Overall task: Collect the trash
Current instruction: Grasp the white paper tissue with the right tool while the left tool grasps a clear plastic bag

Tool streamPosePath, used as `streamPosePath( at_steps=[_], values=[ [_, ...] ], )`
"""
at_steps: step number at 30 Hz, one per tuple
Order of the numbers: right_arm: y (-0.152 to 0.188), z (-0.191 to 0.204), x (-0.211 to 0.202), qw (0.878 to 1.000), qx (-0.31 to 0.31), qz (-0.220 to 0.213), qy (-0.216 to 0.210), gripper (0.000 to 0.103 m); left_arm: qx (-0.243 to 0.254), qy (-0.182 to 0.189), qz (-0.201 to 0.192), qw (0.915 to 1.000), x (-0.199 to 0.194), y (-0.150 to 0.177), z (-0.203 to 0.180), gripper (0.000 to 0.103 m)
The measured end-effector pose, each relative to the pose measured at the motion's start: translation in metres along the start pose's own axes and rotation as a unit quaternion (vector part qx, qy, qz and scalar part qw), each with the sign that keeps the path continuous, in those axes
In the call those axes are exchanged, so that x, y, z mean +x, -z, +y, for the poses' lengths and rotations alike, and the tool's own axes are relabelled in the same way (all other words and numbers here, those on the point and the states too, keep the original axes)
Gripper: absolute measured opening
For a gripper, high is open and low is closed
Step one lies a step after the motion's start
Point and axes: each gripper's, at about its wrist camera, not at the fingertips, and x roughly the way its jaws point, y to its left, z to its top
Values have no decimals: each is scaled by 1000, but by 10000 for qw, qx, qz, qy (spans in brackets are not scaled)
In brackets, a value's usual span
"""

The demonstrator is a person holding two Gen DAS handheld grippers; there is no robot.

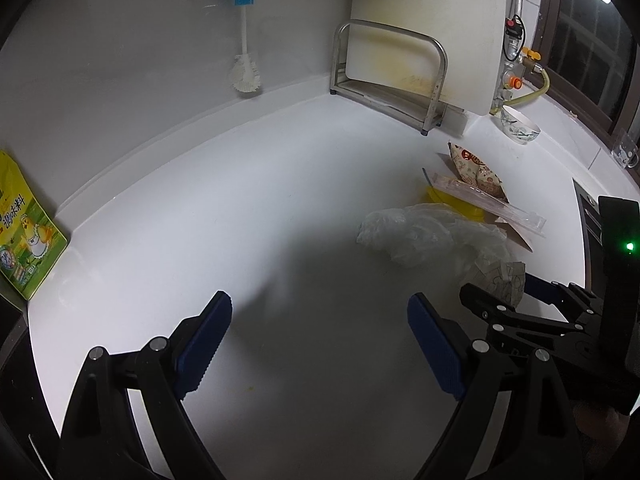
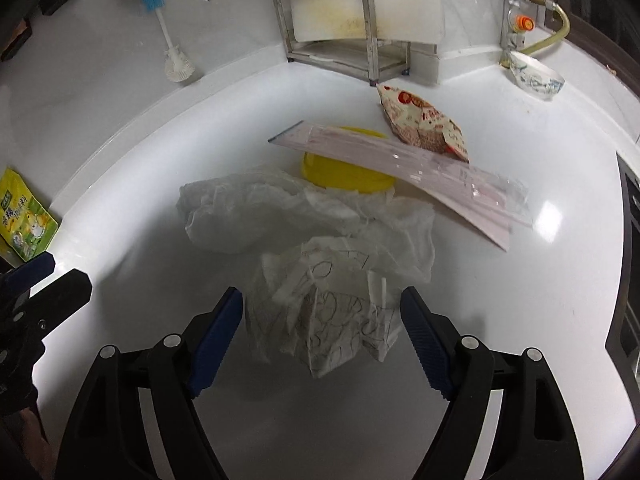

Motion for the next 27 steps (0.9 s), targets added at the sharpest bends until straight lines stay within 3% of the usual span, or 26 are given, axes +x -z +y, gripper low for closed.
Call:
streamPosePath(
  at_steps=[3, 7, 13, 27],
  values=[
    [0, 1, -2, 10000, -44, -63, -6, 76, 2, 15, -8, 10000, 0, 0, -1, 88],
    [0, 0, -2, 9999, -76, -26, -96, 53, 59, 75, -28, 10000, 2, -2, -7, 88],
    [4, -7, -9, 9996, 63, -45, -259, 37, 136, 199, -46, 9997, 8, -9, -18, 88],
    [32, -56, -49, 9970, 720, -189, -197, 36, 582, 397, -71, 9975, 46, -25, -61, 92]
  ],
)
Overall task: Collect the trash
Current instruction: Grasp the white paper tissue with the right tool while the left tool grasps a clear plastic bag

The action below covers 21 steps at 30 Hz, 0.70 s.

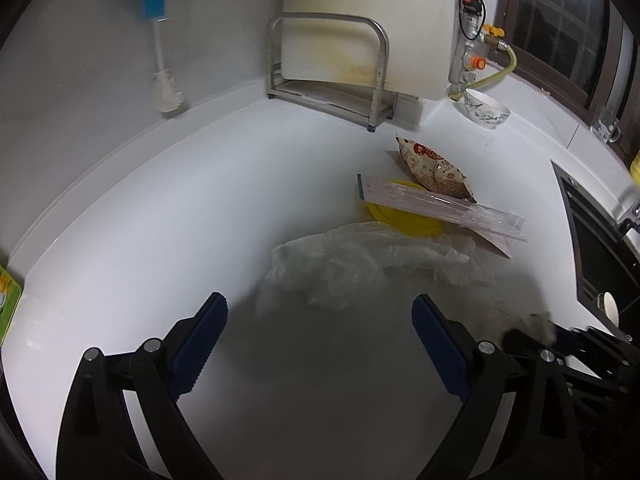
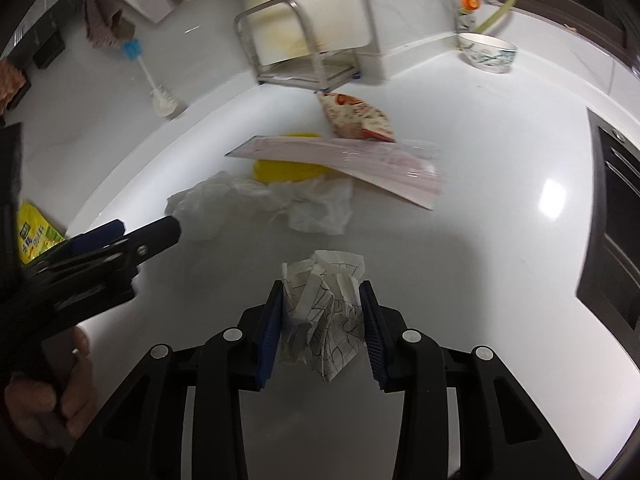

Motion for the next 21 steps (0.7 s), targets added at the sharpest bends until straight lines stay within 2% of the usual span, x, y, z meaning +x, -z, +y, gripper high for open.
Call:
streamPosePath(
  at_steps=[9, 10, 12, 13, 16, 19, 21],
  values=[
    [4, -21, -10, 9994, 341, -62, 53, 36, 272, 6, 61, 9996, 35, -9, -10, 92],
    [5, -22, -11, 9993, 352, -61, 60, 36, 272, 17, 52, 9996, 37, -10, -10, 89],
    [6, -24, -12, 9992, 377, -57, 71, 36, 279, 57, 67, 9996, 42, -13, -12, 75],
    [7, -25, -12, 9992, 388, -48, 79, 36, 314, 54, 101, 9994, 44, -13, -13, 64],
    [8, -27, -13, 9991, 410, -41, 82, 36, 349, 76, 36, 9994, 41, -13, -17, 46],
    [9, -28, -14, 9990, 445, -53, 69, 36, 310, 148, 28, 9994, 38, -13, -16, 36],
    [9, -27, -14, 9990, 439, -64, 60, 36, 272, 180, 33, 9995, 34, -12, -15, 34]
  ],
)
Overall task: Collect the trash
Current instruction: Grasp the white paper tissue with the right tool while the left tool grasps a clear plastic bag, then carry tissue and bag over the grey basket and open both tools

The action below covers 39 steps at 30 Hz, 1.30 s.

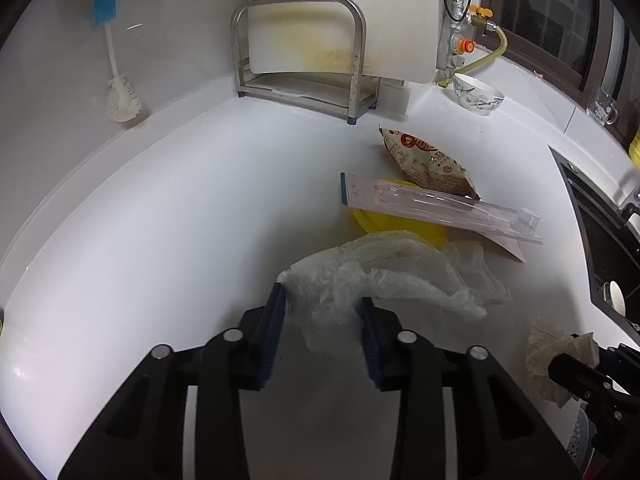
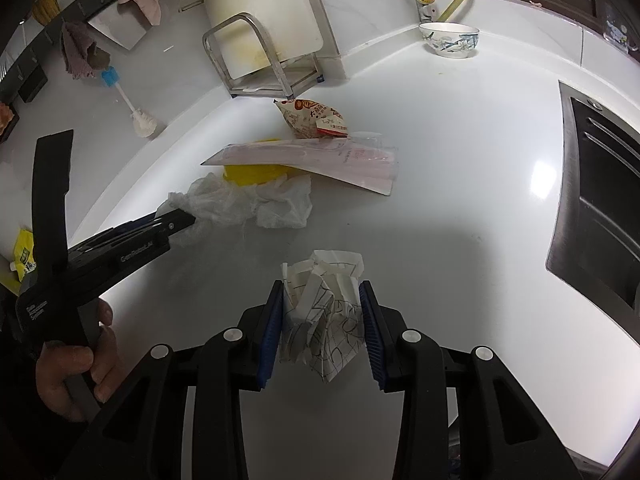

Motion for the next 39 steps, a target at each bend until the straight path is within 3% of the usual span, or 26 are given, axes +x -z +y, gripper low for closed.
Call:
streamPosePath(
  at_steps=[22, 39],
  values=[
    [33, 5, -43, 9997, -117, -36, -199, 36, -124, -184, -263, 9994, -88, 43, -14, 32],
    [77, -30, -117, 9977, -396, 23, -557, 36, -216, -75, -136, 9996, -160, 87, -91, 32]
  ],
)
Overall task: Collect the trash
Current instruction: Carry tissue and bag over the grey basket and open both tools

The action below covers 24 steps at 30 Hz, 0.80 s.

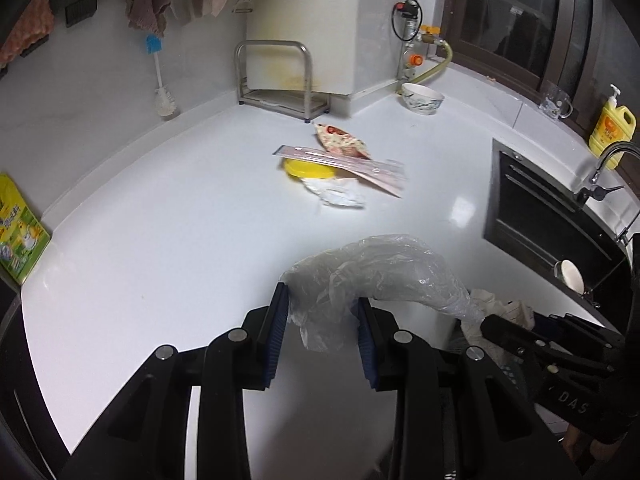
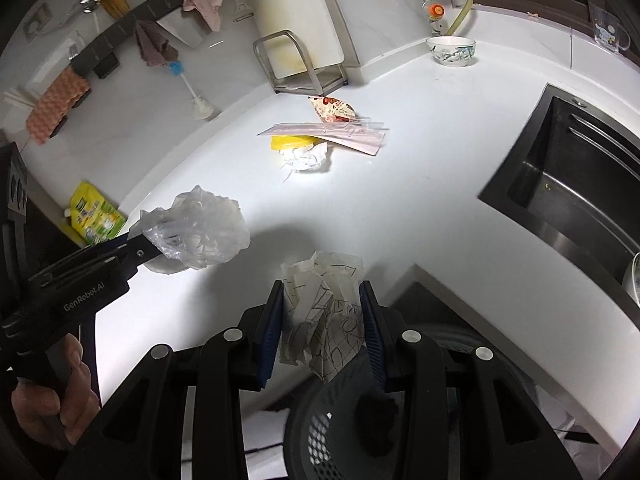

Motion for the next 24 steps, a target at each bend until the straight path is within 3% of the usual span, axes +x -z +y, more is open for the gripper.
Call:
streamPosePath(
  at_steps=[12, 24],
  values=[
    [31, -46, -55, 9997, -178, 55, -176, 36, -84, -91, 60, 9999, -33, 34, -72, 32],
    [62, -84, -74, 9986, -308, 317, -290, 36, -176, -171, 241, 9994, -42, 74, -123, 32]
  ],
)
